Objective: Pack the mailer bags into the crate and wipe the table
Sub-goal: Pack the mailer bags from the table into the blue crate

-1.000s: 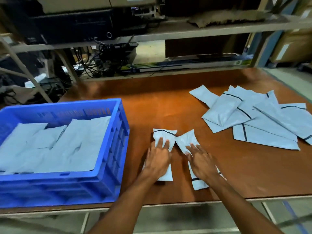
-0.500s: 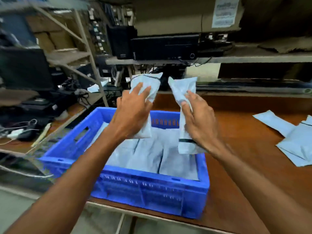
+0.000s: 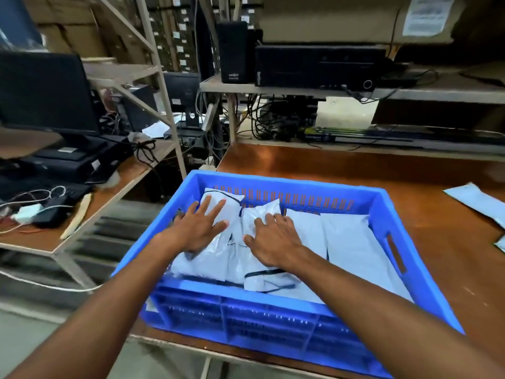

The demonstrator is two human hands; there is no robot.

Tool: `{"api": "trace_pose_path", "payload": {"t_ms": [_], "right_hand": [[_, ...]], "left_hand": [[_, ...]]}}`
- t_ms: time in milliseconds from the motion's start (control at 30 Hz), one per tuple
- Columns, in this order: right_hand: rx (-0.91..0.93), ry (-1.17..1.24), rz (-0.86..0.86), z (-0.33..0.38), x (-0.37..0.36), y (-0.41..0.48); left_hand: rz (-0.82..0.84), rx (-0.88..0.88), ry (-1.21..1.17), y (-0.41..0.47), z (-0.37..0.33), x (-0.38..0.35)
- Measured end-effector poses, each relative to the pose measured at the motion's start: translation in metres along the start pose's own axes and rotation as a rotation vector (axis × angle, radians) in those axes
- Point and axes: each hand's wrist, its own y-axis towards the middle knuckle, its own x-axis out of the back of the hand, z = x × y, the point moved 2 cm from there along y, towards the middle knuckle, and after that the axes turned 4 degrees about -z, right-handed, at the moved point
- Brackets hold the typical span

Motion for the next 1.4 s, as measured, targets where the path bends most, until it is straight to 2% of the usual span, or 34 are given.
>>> {"api": "trace_pose_path", "payload": {"t_ms": [33, 133, 333, 400, 500, 600, 700, 800, 867, 1033, 1200, 1300, 1400], "right_hand": [[0.025, -0.008, 0.040, 0.001, -0.004, 0.002], [0.077, -0.024, 0.298, 0.004, -0.027, 0.001], [-0.030, 0.108, 0.400, 0.009, -0.035, 0.002], [-0.062, 0.198, 0.414, 0.011, -0.028, 0.006], [-0.009, 0.248, 0.300, 0.003, 0.002, 0.005], [0.025, 0.305, -0.015, -0.041, 0.043, 0.001], [-0.104, 0.364, -0.271, -0.123, 0.081, -0.013], [-0.267, 0.389, -0.443, -0.222, 0.109, -0.052], [-0.368, 0.364, -0.485, -0.295, 0.109, -0.089], [-0.609, 0.291, -0.369, -0.465, 0.056, -0.203], [-0.852, 0.369, -0.294, -0.582, 0.008, -0.288], [-0.885, 0.357, -0.321, -0.643, -0.001, -0.301], [-0.774, 0.283, -0.331, -0.682, -0.011, -0.282]], "left_hand": [[0.042, -0.007, 0.015, 0.003, 0.002, -0.006], [0.169, -0.024, -0.019, 0.011, 0.000, -0.025], [0.274, -0.167, 0.179, 0.013, -0.002, -0.031], [0.255, -0.166, 0.196, 0.007, -0.009, -0.021], [0.034, 0.006, 0.073, 0.003, -0.022, 0.002], [-0.289, -0.077, -0.025, 0.002, -0.061, 0.036], [-0.464, -0.249, -0.190, 0.002, -0.136, 0.064], [-0.493, -0.415, -0.265, 0.000, -0.242, 0.072], [-0.470, -0.518, -0.289, -0.001, -0.323, 0.066], [-0.300, -0.662, -0.271, -0.007, -0.517, 0.016], [-0.092, -0.666, -0.248, 0.012, -0.644, -0.043], [-0.066, -0.659, -0.281, 0.051, -0.702, -0.066], [-0.151, -0.681, -0.305, 0.095, -0.743, -0.080]]}}
